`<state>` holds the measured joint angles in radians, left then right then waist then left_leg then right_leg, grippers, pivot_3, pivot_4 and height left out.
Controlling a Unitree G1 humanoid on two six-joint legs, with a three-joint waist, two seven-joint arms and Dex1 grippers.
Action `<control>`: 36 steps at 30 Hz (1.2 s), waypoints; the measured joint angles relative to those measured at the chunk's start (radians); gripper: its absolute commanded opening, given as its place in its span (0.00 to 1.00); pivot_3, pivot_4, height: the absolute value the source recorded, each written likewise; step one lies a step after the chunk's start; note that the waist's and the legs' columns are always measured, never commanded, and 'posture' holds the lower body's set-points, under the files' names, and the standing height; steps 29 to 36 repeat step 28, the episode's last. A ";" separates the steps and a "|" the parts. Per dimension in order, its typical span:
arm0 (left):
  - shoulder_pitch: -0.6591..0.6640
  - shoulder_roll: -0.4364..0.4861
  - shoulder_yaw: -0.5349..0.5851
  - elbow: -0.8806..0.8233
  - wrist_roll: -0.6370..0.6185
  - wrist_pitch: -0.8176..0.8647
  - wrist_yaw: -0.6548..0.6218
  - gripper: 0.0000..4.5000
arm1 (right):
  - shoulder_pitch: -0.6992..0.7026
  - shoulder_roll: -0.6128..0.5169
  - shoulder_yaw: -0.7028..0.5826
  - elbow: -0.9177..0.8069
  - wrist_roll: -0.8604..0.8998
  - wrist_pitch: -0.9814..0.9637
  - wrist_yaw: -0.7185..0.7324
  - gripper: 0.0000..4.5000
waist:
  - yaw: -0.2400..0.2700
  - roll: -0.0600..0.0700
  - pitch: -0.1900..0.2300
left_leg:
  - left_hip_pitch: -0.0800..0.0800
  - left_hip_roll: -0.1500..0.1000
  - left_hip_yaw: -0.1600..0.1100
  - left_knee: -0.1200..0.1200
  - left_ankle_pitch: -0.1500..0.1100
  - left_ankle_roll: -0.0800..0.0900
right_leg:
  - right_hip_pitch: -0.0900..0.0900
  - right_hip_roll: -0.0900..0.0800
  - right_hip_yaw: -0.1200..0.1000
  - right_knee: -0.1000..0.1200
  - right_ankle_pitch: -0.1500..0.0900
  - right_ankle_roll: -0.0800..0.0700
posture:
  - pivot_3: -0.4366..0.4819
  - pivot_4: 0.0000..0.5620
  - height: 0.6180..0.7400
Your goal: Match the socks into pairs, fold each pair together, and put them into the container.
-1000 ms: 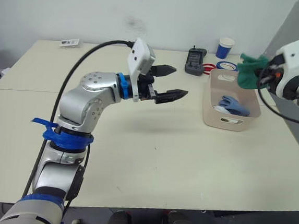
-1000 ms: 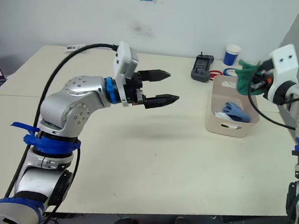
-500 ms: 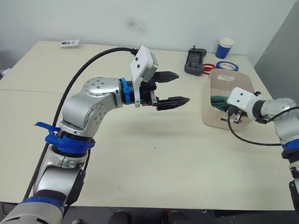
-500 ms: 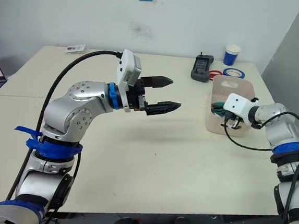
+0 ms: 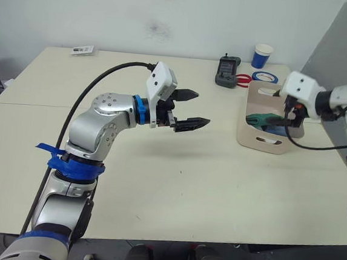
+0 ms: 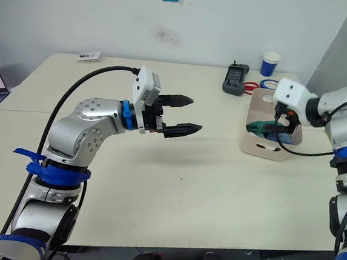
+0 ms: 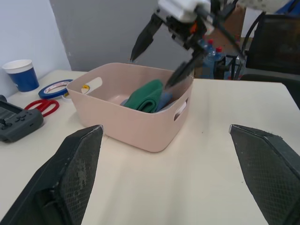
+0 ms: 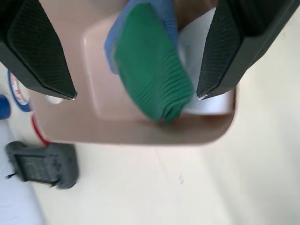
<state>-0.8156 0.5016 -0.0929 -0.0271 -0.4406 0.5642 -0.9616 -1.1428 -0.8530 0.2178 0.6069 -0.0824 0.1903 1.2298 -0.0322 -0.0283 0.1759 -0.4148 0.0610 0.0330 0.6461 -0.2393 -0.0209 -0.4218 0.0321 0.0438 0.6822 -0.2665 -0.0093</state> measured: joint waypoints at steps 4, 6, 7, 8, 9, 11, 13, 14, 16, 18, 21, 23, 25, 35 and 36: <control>0.092 0.069 0.013 0.009 0.036 -0.054 -0.011 1.00 | 0.067 0.034 -0.115 -0.252 0.149 0.229 0.005 0.99 | -0.001 0.001 -0.001 | 0.001 0.002 -0.002 -0.001 0.000 0.000 | 0.000 0.001 -0.001 0.002 0.000 -0.001 | 0.48 0.27 1.00; 0.144 0.085 0.025 0.013 0.044 -0.064 -0.003 1.00 | 0.147 0.075 -0.158 -0.398 0.208 0.327 -0.034 0.99 | 0.001 0.001 -0.001 | 0.001 0.003 -0.003 0.000 0.000 0.000 | 0.000 0.001 -0.003 0.003 0.000 -0.002 | 0.48 0.27 1.00; 0.183 0.089 0.042 0.000 0.044 -0.067 0.010 1.00 | 0.216 0.119 -0.190 -0.501 0.238 0.389 -0.086 0.99 | 0.002 0.001 -0.001 | 0.001 0.003 -0.003 -0.001 0.000 0.000 | 0.000 0.001 -0.003 0.003 0.000 -0.002 | 0.48 0.27 1.00; 0.228 0.091 0.065 -0.015 0.043 -0.069 0.025 1.00 | 0.297 0.177 -0.219 -0.603 0.270 0.446 -0.146 0.99 | 0.002 0.000 -0.002 | 0.001 0.004 -0.004 0.000 0.000 0.000 | 0.001 0.001 -0.002 0.004 -0.001 -0.002 | 0.48 0.27 1.00; 0.268 0.091 0.081 -0.028 0.044 -0.070 0.045 1.00 | 0.376 0.234 -0.230 -0.690 0.295 0.492 -0.201 0.99 | 0.002 0.000 -0.002 | 0.001 0.004 -0.004 0.000 0.000 0.000 | 0.000 0.000 -0.002 0.004 -0.001 -0.002 | 0.48 0.27 1.00; 0.353 0.087 0.104 -0.061 0.061 -0.080 0.100 1.00 | 0.536 0.322 -0.215 -0.832 0.308 0.551 -0.308 0.99 | 0.004 0.001 -0.001 | -0.001 0.003 -0.004 0.000 0.002 -0.003 | -0.002 -0.003 -0.001 0.008 -0.001 -0.002 | 0.48 0.27 1.00; 0.461 0.057 0.145 -0.124 0.083 -0.098 0.187 1.00 | 0.669 0.398 -0.202 -0.956 0.285 0.558 -0.437 0.99 | 0.006 0.001 -0.002 | 0.000 0.001 -0.005 0.001 0.002 -0.004 | -0.001 -0.007 -0.002 0.008 -0.001 -0.001 | 0.48 0.27 1.00; 0.504 0.044 0.151 -0.143 0.099 -0.106 0.224 1.00 | 0.718 0.439 -0.193 -0.995 0.272 0.557 -0.493 0.99 | 0.006 0.001 -0.002 | 0.000 0.000 -0.004 0.001 0.002 -0.003 | -0.001 -0.008 -0.001 0.008 0.000 0.000 | 0.48 0.27 1.00; 0.597 0.012 0.155 -0.199 0.139 -0.118 0.309 1.00 | 0.821 0.528 -0.180 -1.056 0.233 0.532 -0.623 0.99 | 0.006 0.000 -0.002 | 0.000 -0.001 -0.004 0.001 0.002 -0.004 | 0.000 -0.009 -0.001 0.007 -0.002 0.006 | 0.48 0.27 1.00; 0.681 -0.022 0.168 -0.241 0.161 -0.131 0.372 1.00 | 0.914 0.559 -0.153 -1.085 0.193 0.490 -0.702 0.99 | 0.006 -0.001 -0.003 | 0.001 -0.002 -0.004 0.001 0.003 -0.004 | 0.001 -0.010 0.000 0.006 -0.002 0.007 | 0.48 0.27 1.00; 0.810 -0.069 0.178 -0.290 0.196 -0.159 0.453 1.00 | 1.047 0.601 -0.110 -1.090 0.146 0.420 -0.790 0.99 | 0.004 -0.003 -0.005 | 0.002 -0.002 -0.004 0.000 0.002 -0.004 | 0.001 -0.010 0.000 0.005 -0.002 0.007 | 0.48 0.27 1.00; 0.864 -0.087 0.174 -0.300 0.205 -0.165 0.476 1.00 | 1.083 0.625 -0.097 -1.076 0.135 0.385 -0.828 0.99 | 0.002 -0.003 -0.005 | 0.003 -0.001 -0.004 0.000 0.002 -0.004 | 0.001 -0.009 0.000 0.006 -0.002 0.007 | 0.48 0.27 1.00; 0.900 -0.098 0.169 -0.308 0.212 -0.184 0.487 1.00 | 1.095 0.633 -0.097 -1.065 0.131 0.359 -0.855 0.99 | 0.001 -0.003 -0.005 | 0.004 -0.001 -0.004 -0.001 0.002 -0.004 | 0.002 -0.007 0.000 0.006 -0.002 0.007 | 0.48 0.27 1.00; 0.907 -0.108 0.168 -0.312 0.219 -0.204 0.496 1.00 | 1.092 0.639 -0.098 -1.050 0.135 0.344 -0.867 0.99 | 0.001 -0.004 -0.005 | 0.005 0.000 -0.003 -0.001 0.002 -0.004 | 0.002 -0.005 0.000 0.006 -0.003 0.006 | 0.48 0.27 1.00; 0.907 -0.108 0.168 -0.312 0.219 -0.204 0.496 1.00 | 1.092 0.639 -0.098 -1.050 0.135 0.344 -0.867 0.99 | 0.001 -0.004 -0.005 | 0.005 0.000 -0.003 -0.001 0.002 -0.004 | 0.002 -0.005 0.000 0.006 -0.003 0.006 | 0.48 0.27 1.00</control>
